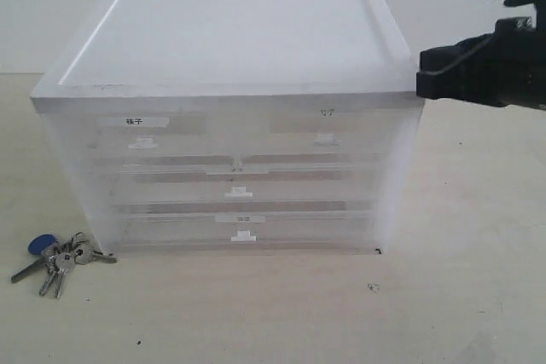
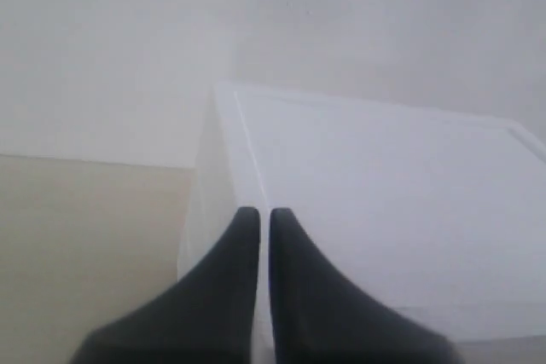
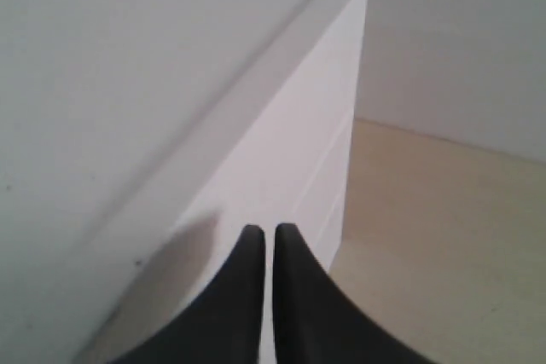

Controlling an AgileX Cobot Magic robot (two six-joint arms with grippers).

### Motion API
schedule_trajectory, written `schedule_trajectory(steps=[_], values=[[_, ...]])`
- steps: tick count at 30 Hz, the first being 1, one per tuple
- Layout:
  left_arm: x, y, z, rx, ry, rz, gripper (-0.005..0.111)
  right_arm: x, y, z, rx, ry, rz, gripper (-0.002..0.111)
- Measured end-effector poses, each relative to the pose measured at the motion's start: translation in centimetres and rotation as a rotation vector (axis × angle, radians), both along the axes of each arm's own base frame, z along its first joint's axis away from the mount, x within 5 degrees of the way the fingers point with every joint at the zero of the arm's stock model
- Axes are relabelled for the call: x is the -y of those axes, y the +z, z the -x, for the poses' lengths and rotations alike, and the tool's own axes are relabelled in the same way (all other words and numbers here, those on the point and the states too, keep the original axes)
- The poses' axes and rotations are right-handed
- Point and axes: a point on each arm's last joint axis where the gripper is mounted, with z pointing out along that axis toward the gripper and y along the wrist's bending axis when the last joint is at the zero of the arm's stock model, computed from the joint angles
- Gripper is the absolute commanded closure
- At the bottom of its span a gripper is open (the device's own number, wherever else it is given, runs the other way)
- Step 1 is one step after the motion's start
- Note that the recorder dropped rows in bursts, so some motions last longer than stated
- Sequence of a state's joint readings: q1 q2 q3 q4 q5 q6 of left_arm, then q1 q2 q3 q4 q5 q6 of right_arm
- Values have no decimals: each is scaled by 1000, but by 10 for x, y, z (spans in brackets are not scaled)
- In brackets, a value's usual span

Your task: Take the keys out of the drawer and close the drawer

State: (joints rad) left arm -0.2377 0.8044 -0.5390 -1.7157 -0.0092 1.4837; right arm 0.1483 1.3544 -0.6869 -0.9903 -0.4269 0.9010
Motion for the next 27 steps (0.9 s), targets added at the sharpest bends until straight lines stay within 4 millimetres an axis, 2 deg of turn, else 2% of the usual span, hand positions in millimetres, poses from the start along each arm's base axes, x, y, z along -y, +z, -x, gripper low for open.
schedule_trajectory(steps=[6,10,13,17,20,24,27], values=[[-11,1,5,17,96,-45,102,8,41,37,153,-26,-14,109],[-25,-9,-6,-57,267,-132,102,12,61,64,250,-28,-44,109],[-26,-16,-23,-119,311,-220,102,13,71,81,306,-15,-79,109],[-31,-13,-46,-169,399,-343,102,13,76,89,337,2,-101,109],[-36,1,-58,-156,452,-393,102,12,75,88,331,4,-108,109],[-46,22,-66,-98,453,-372,102,10,74,87,328,18,-123,109],[-51,27,-71,-55,384,-295,102,10,74,86,328,18,-128,109]])
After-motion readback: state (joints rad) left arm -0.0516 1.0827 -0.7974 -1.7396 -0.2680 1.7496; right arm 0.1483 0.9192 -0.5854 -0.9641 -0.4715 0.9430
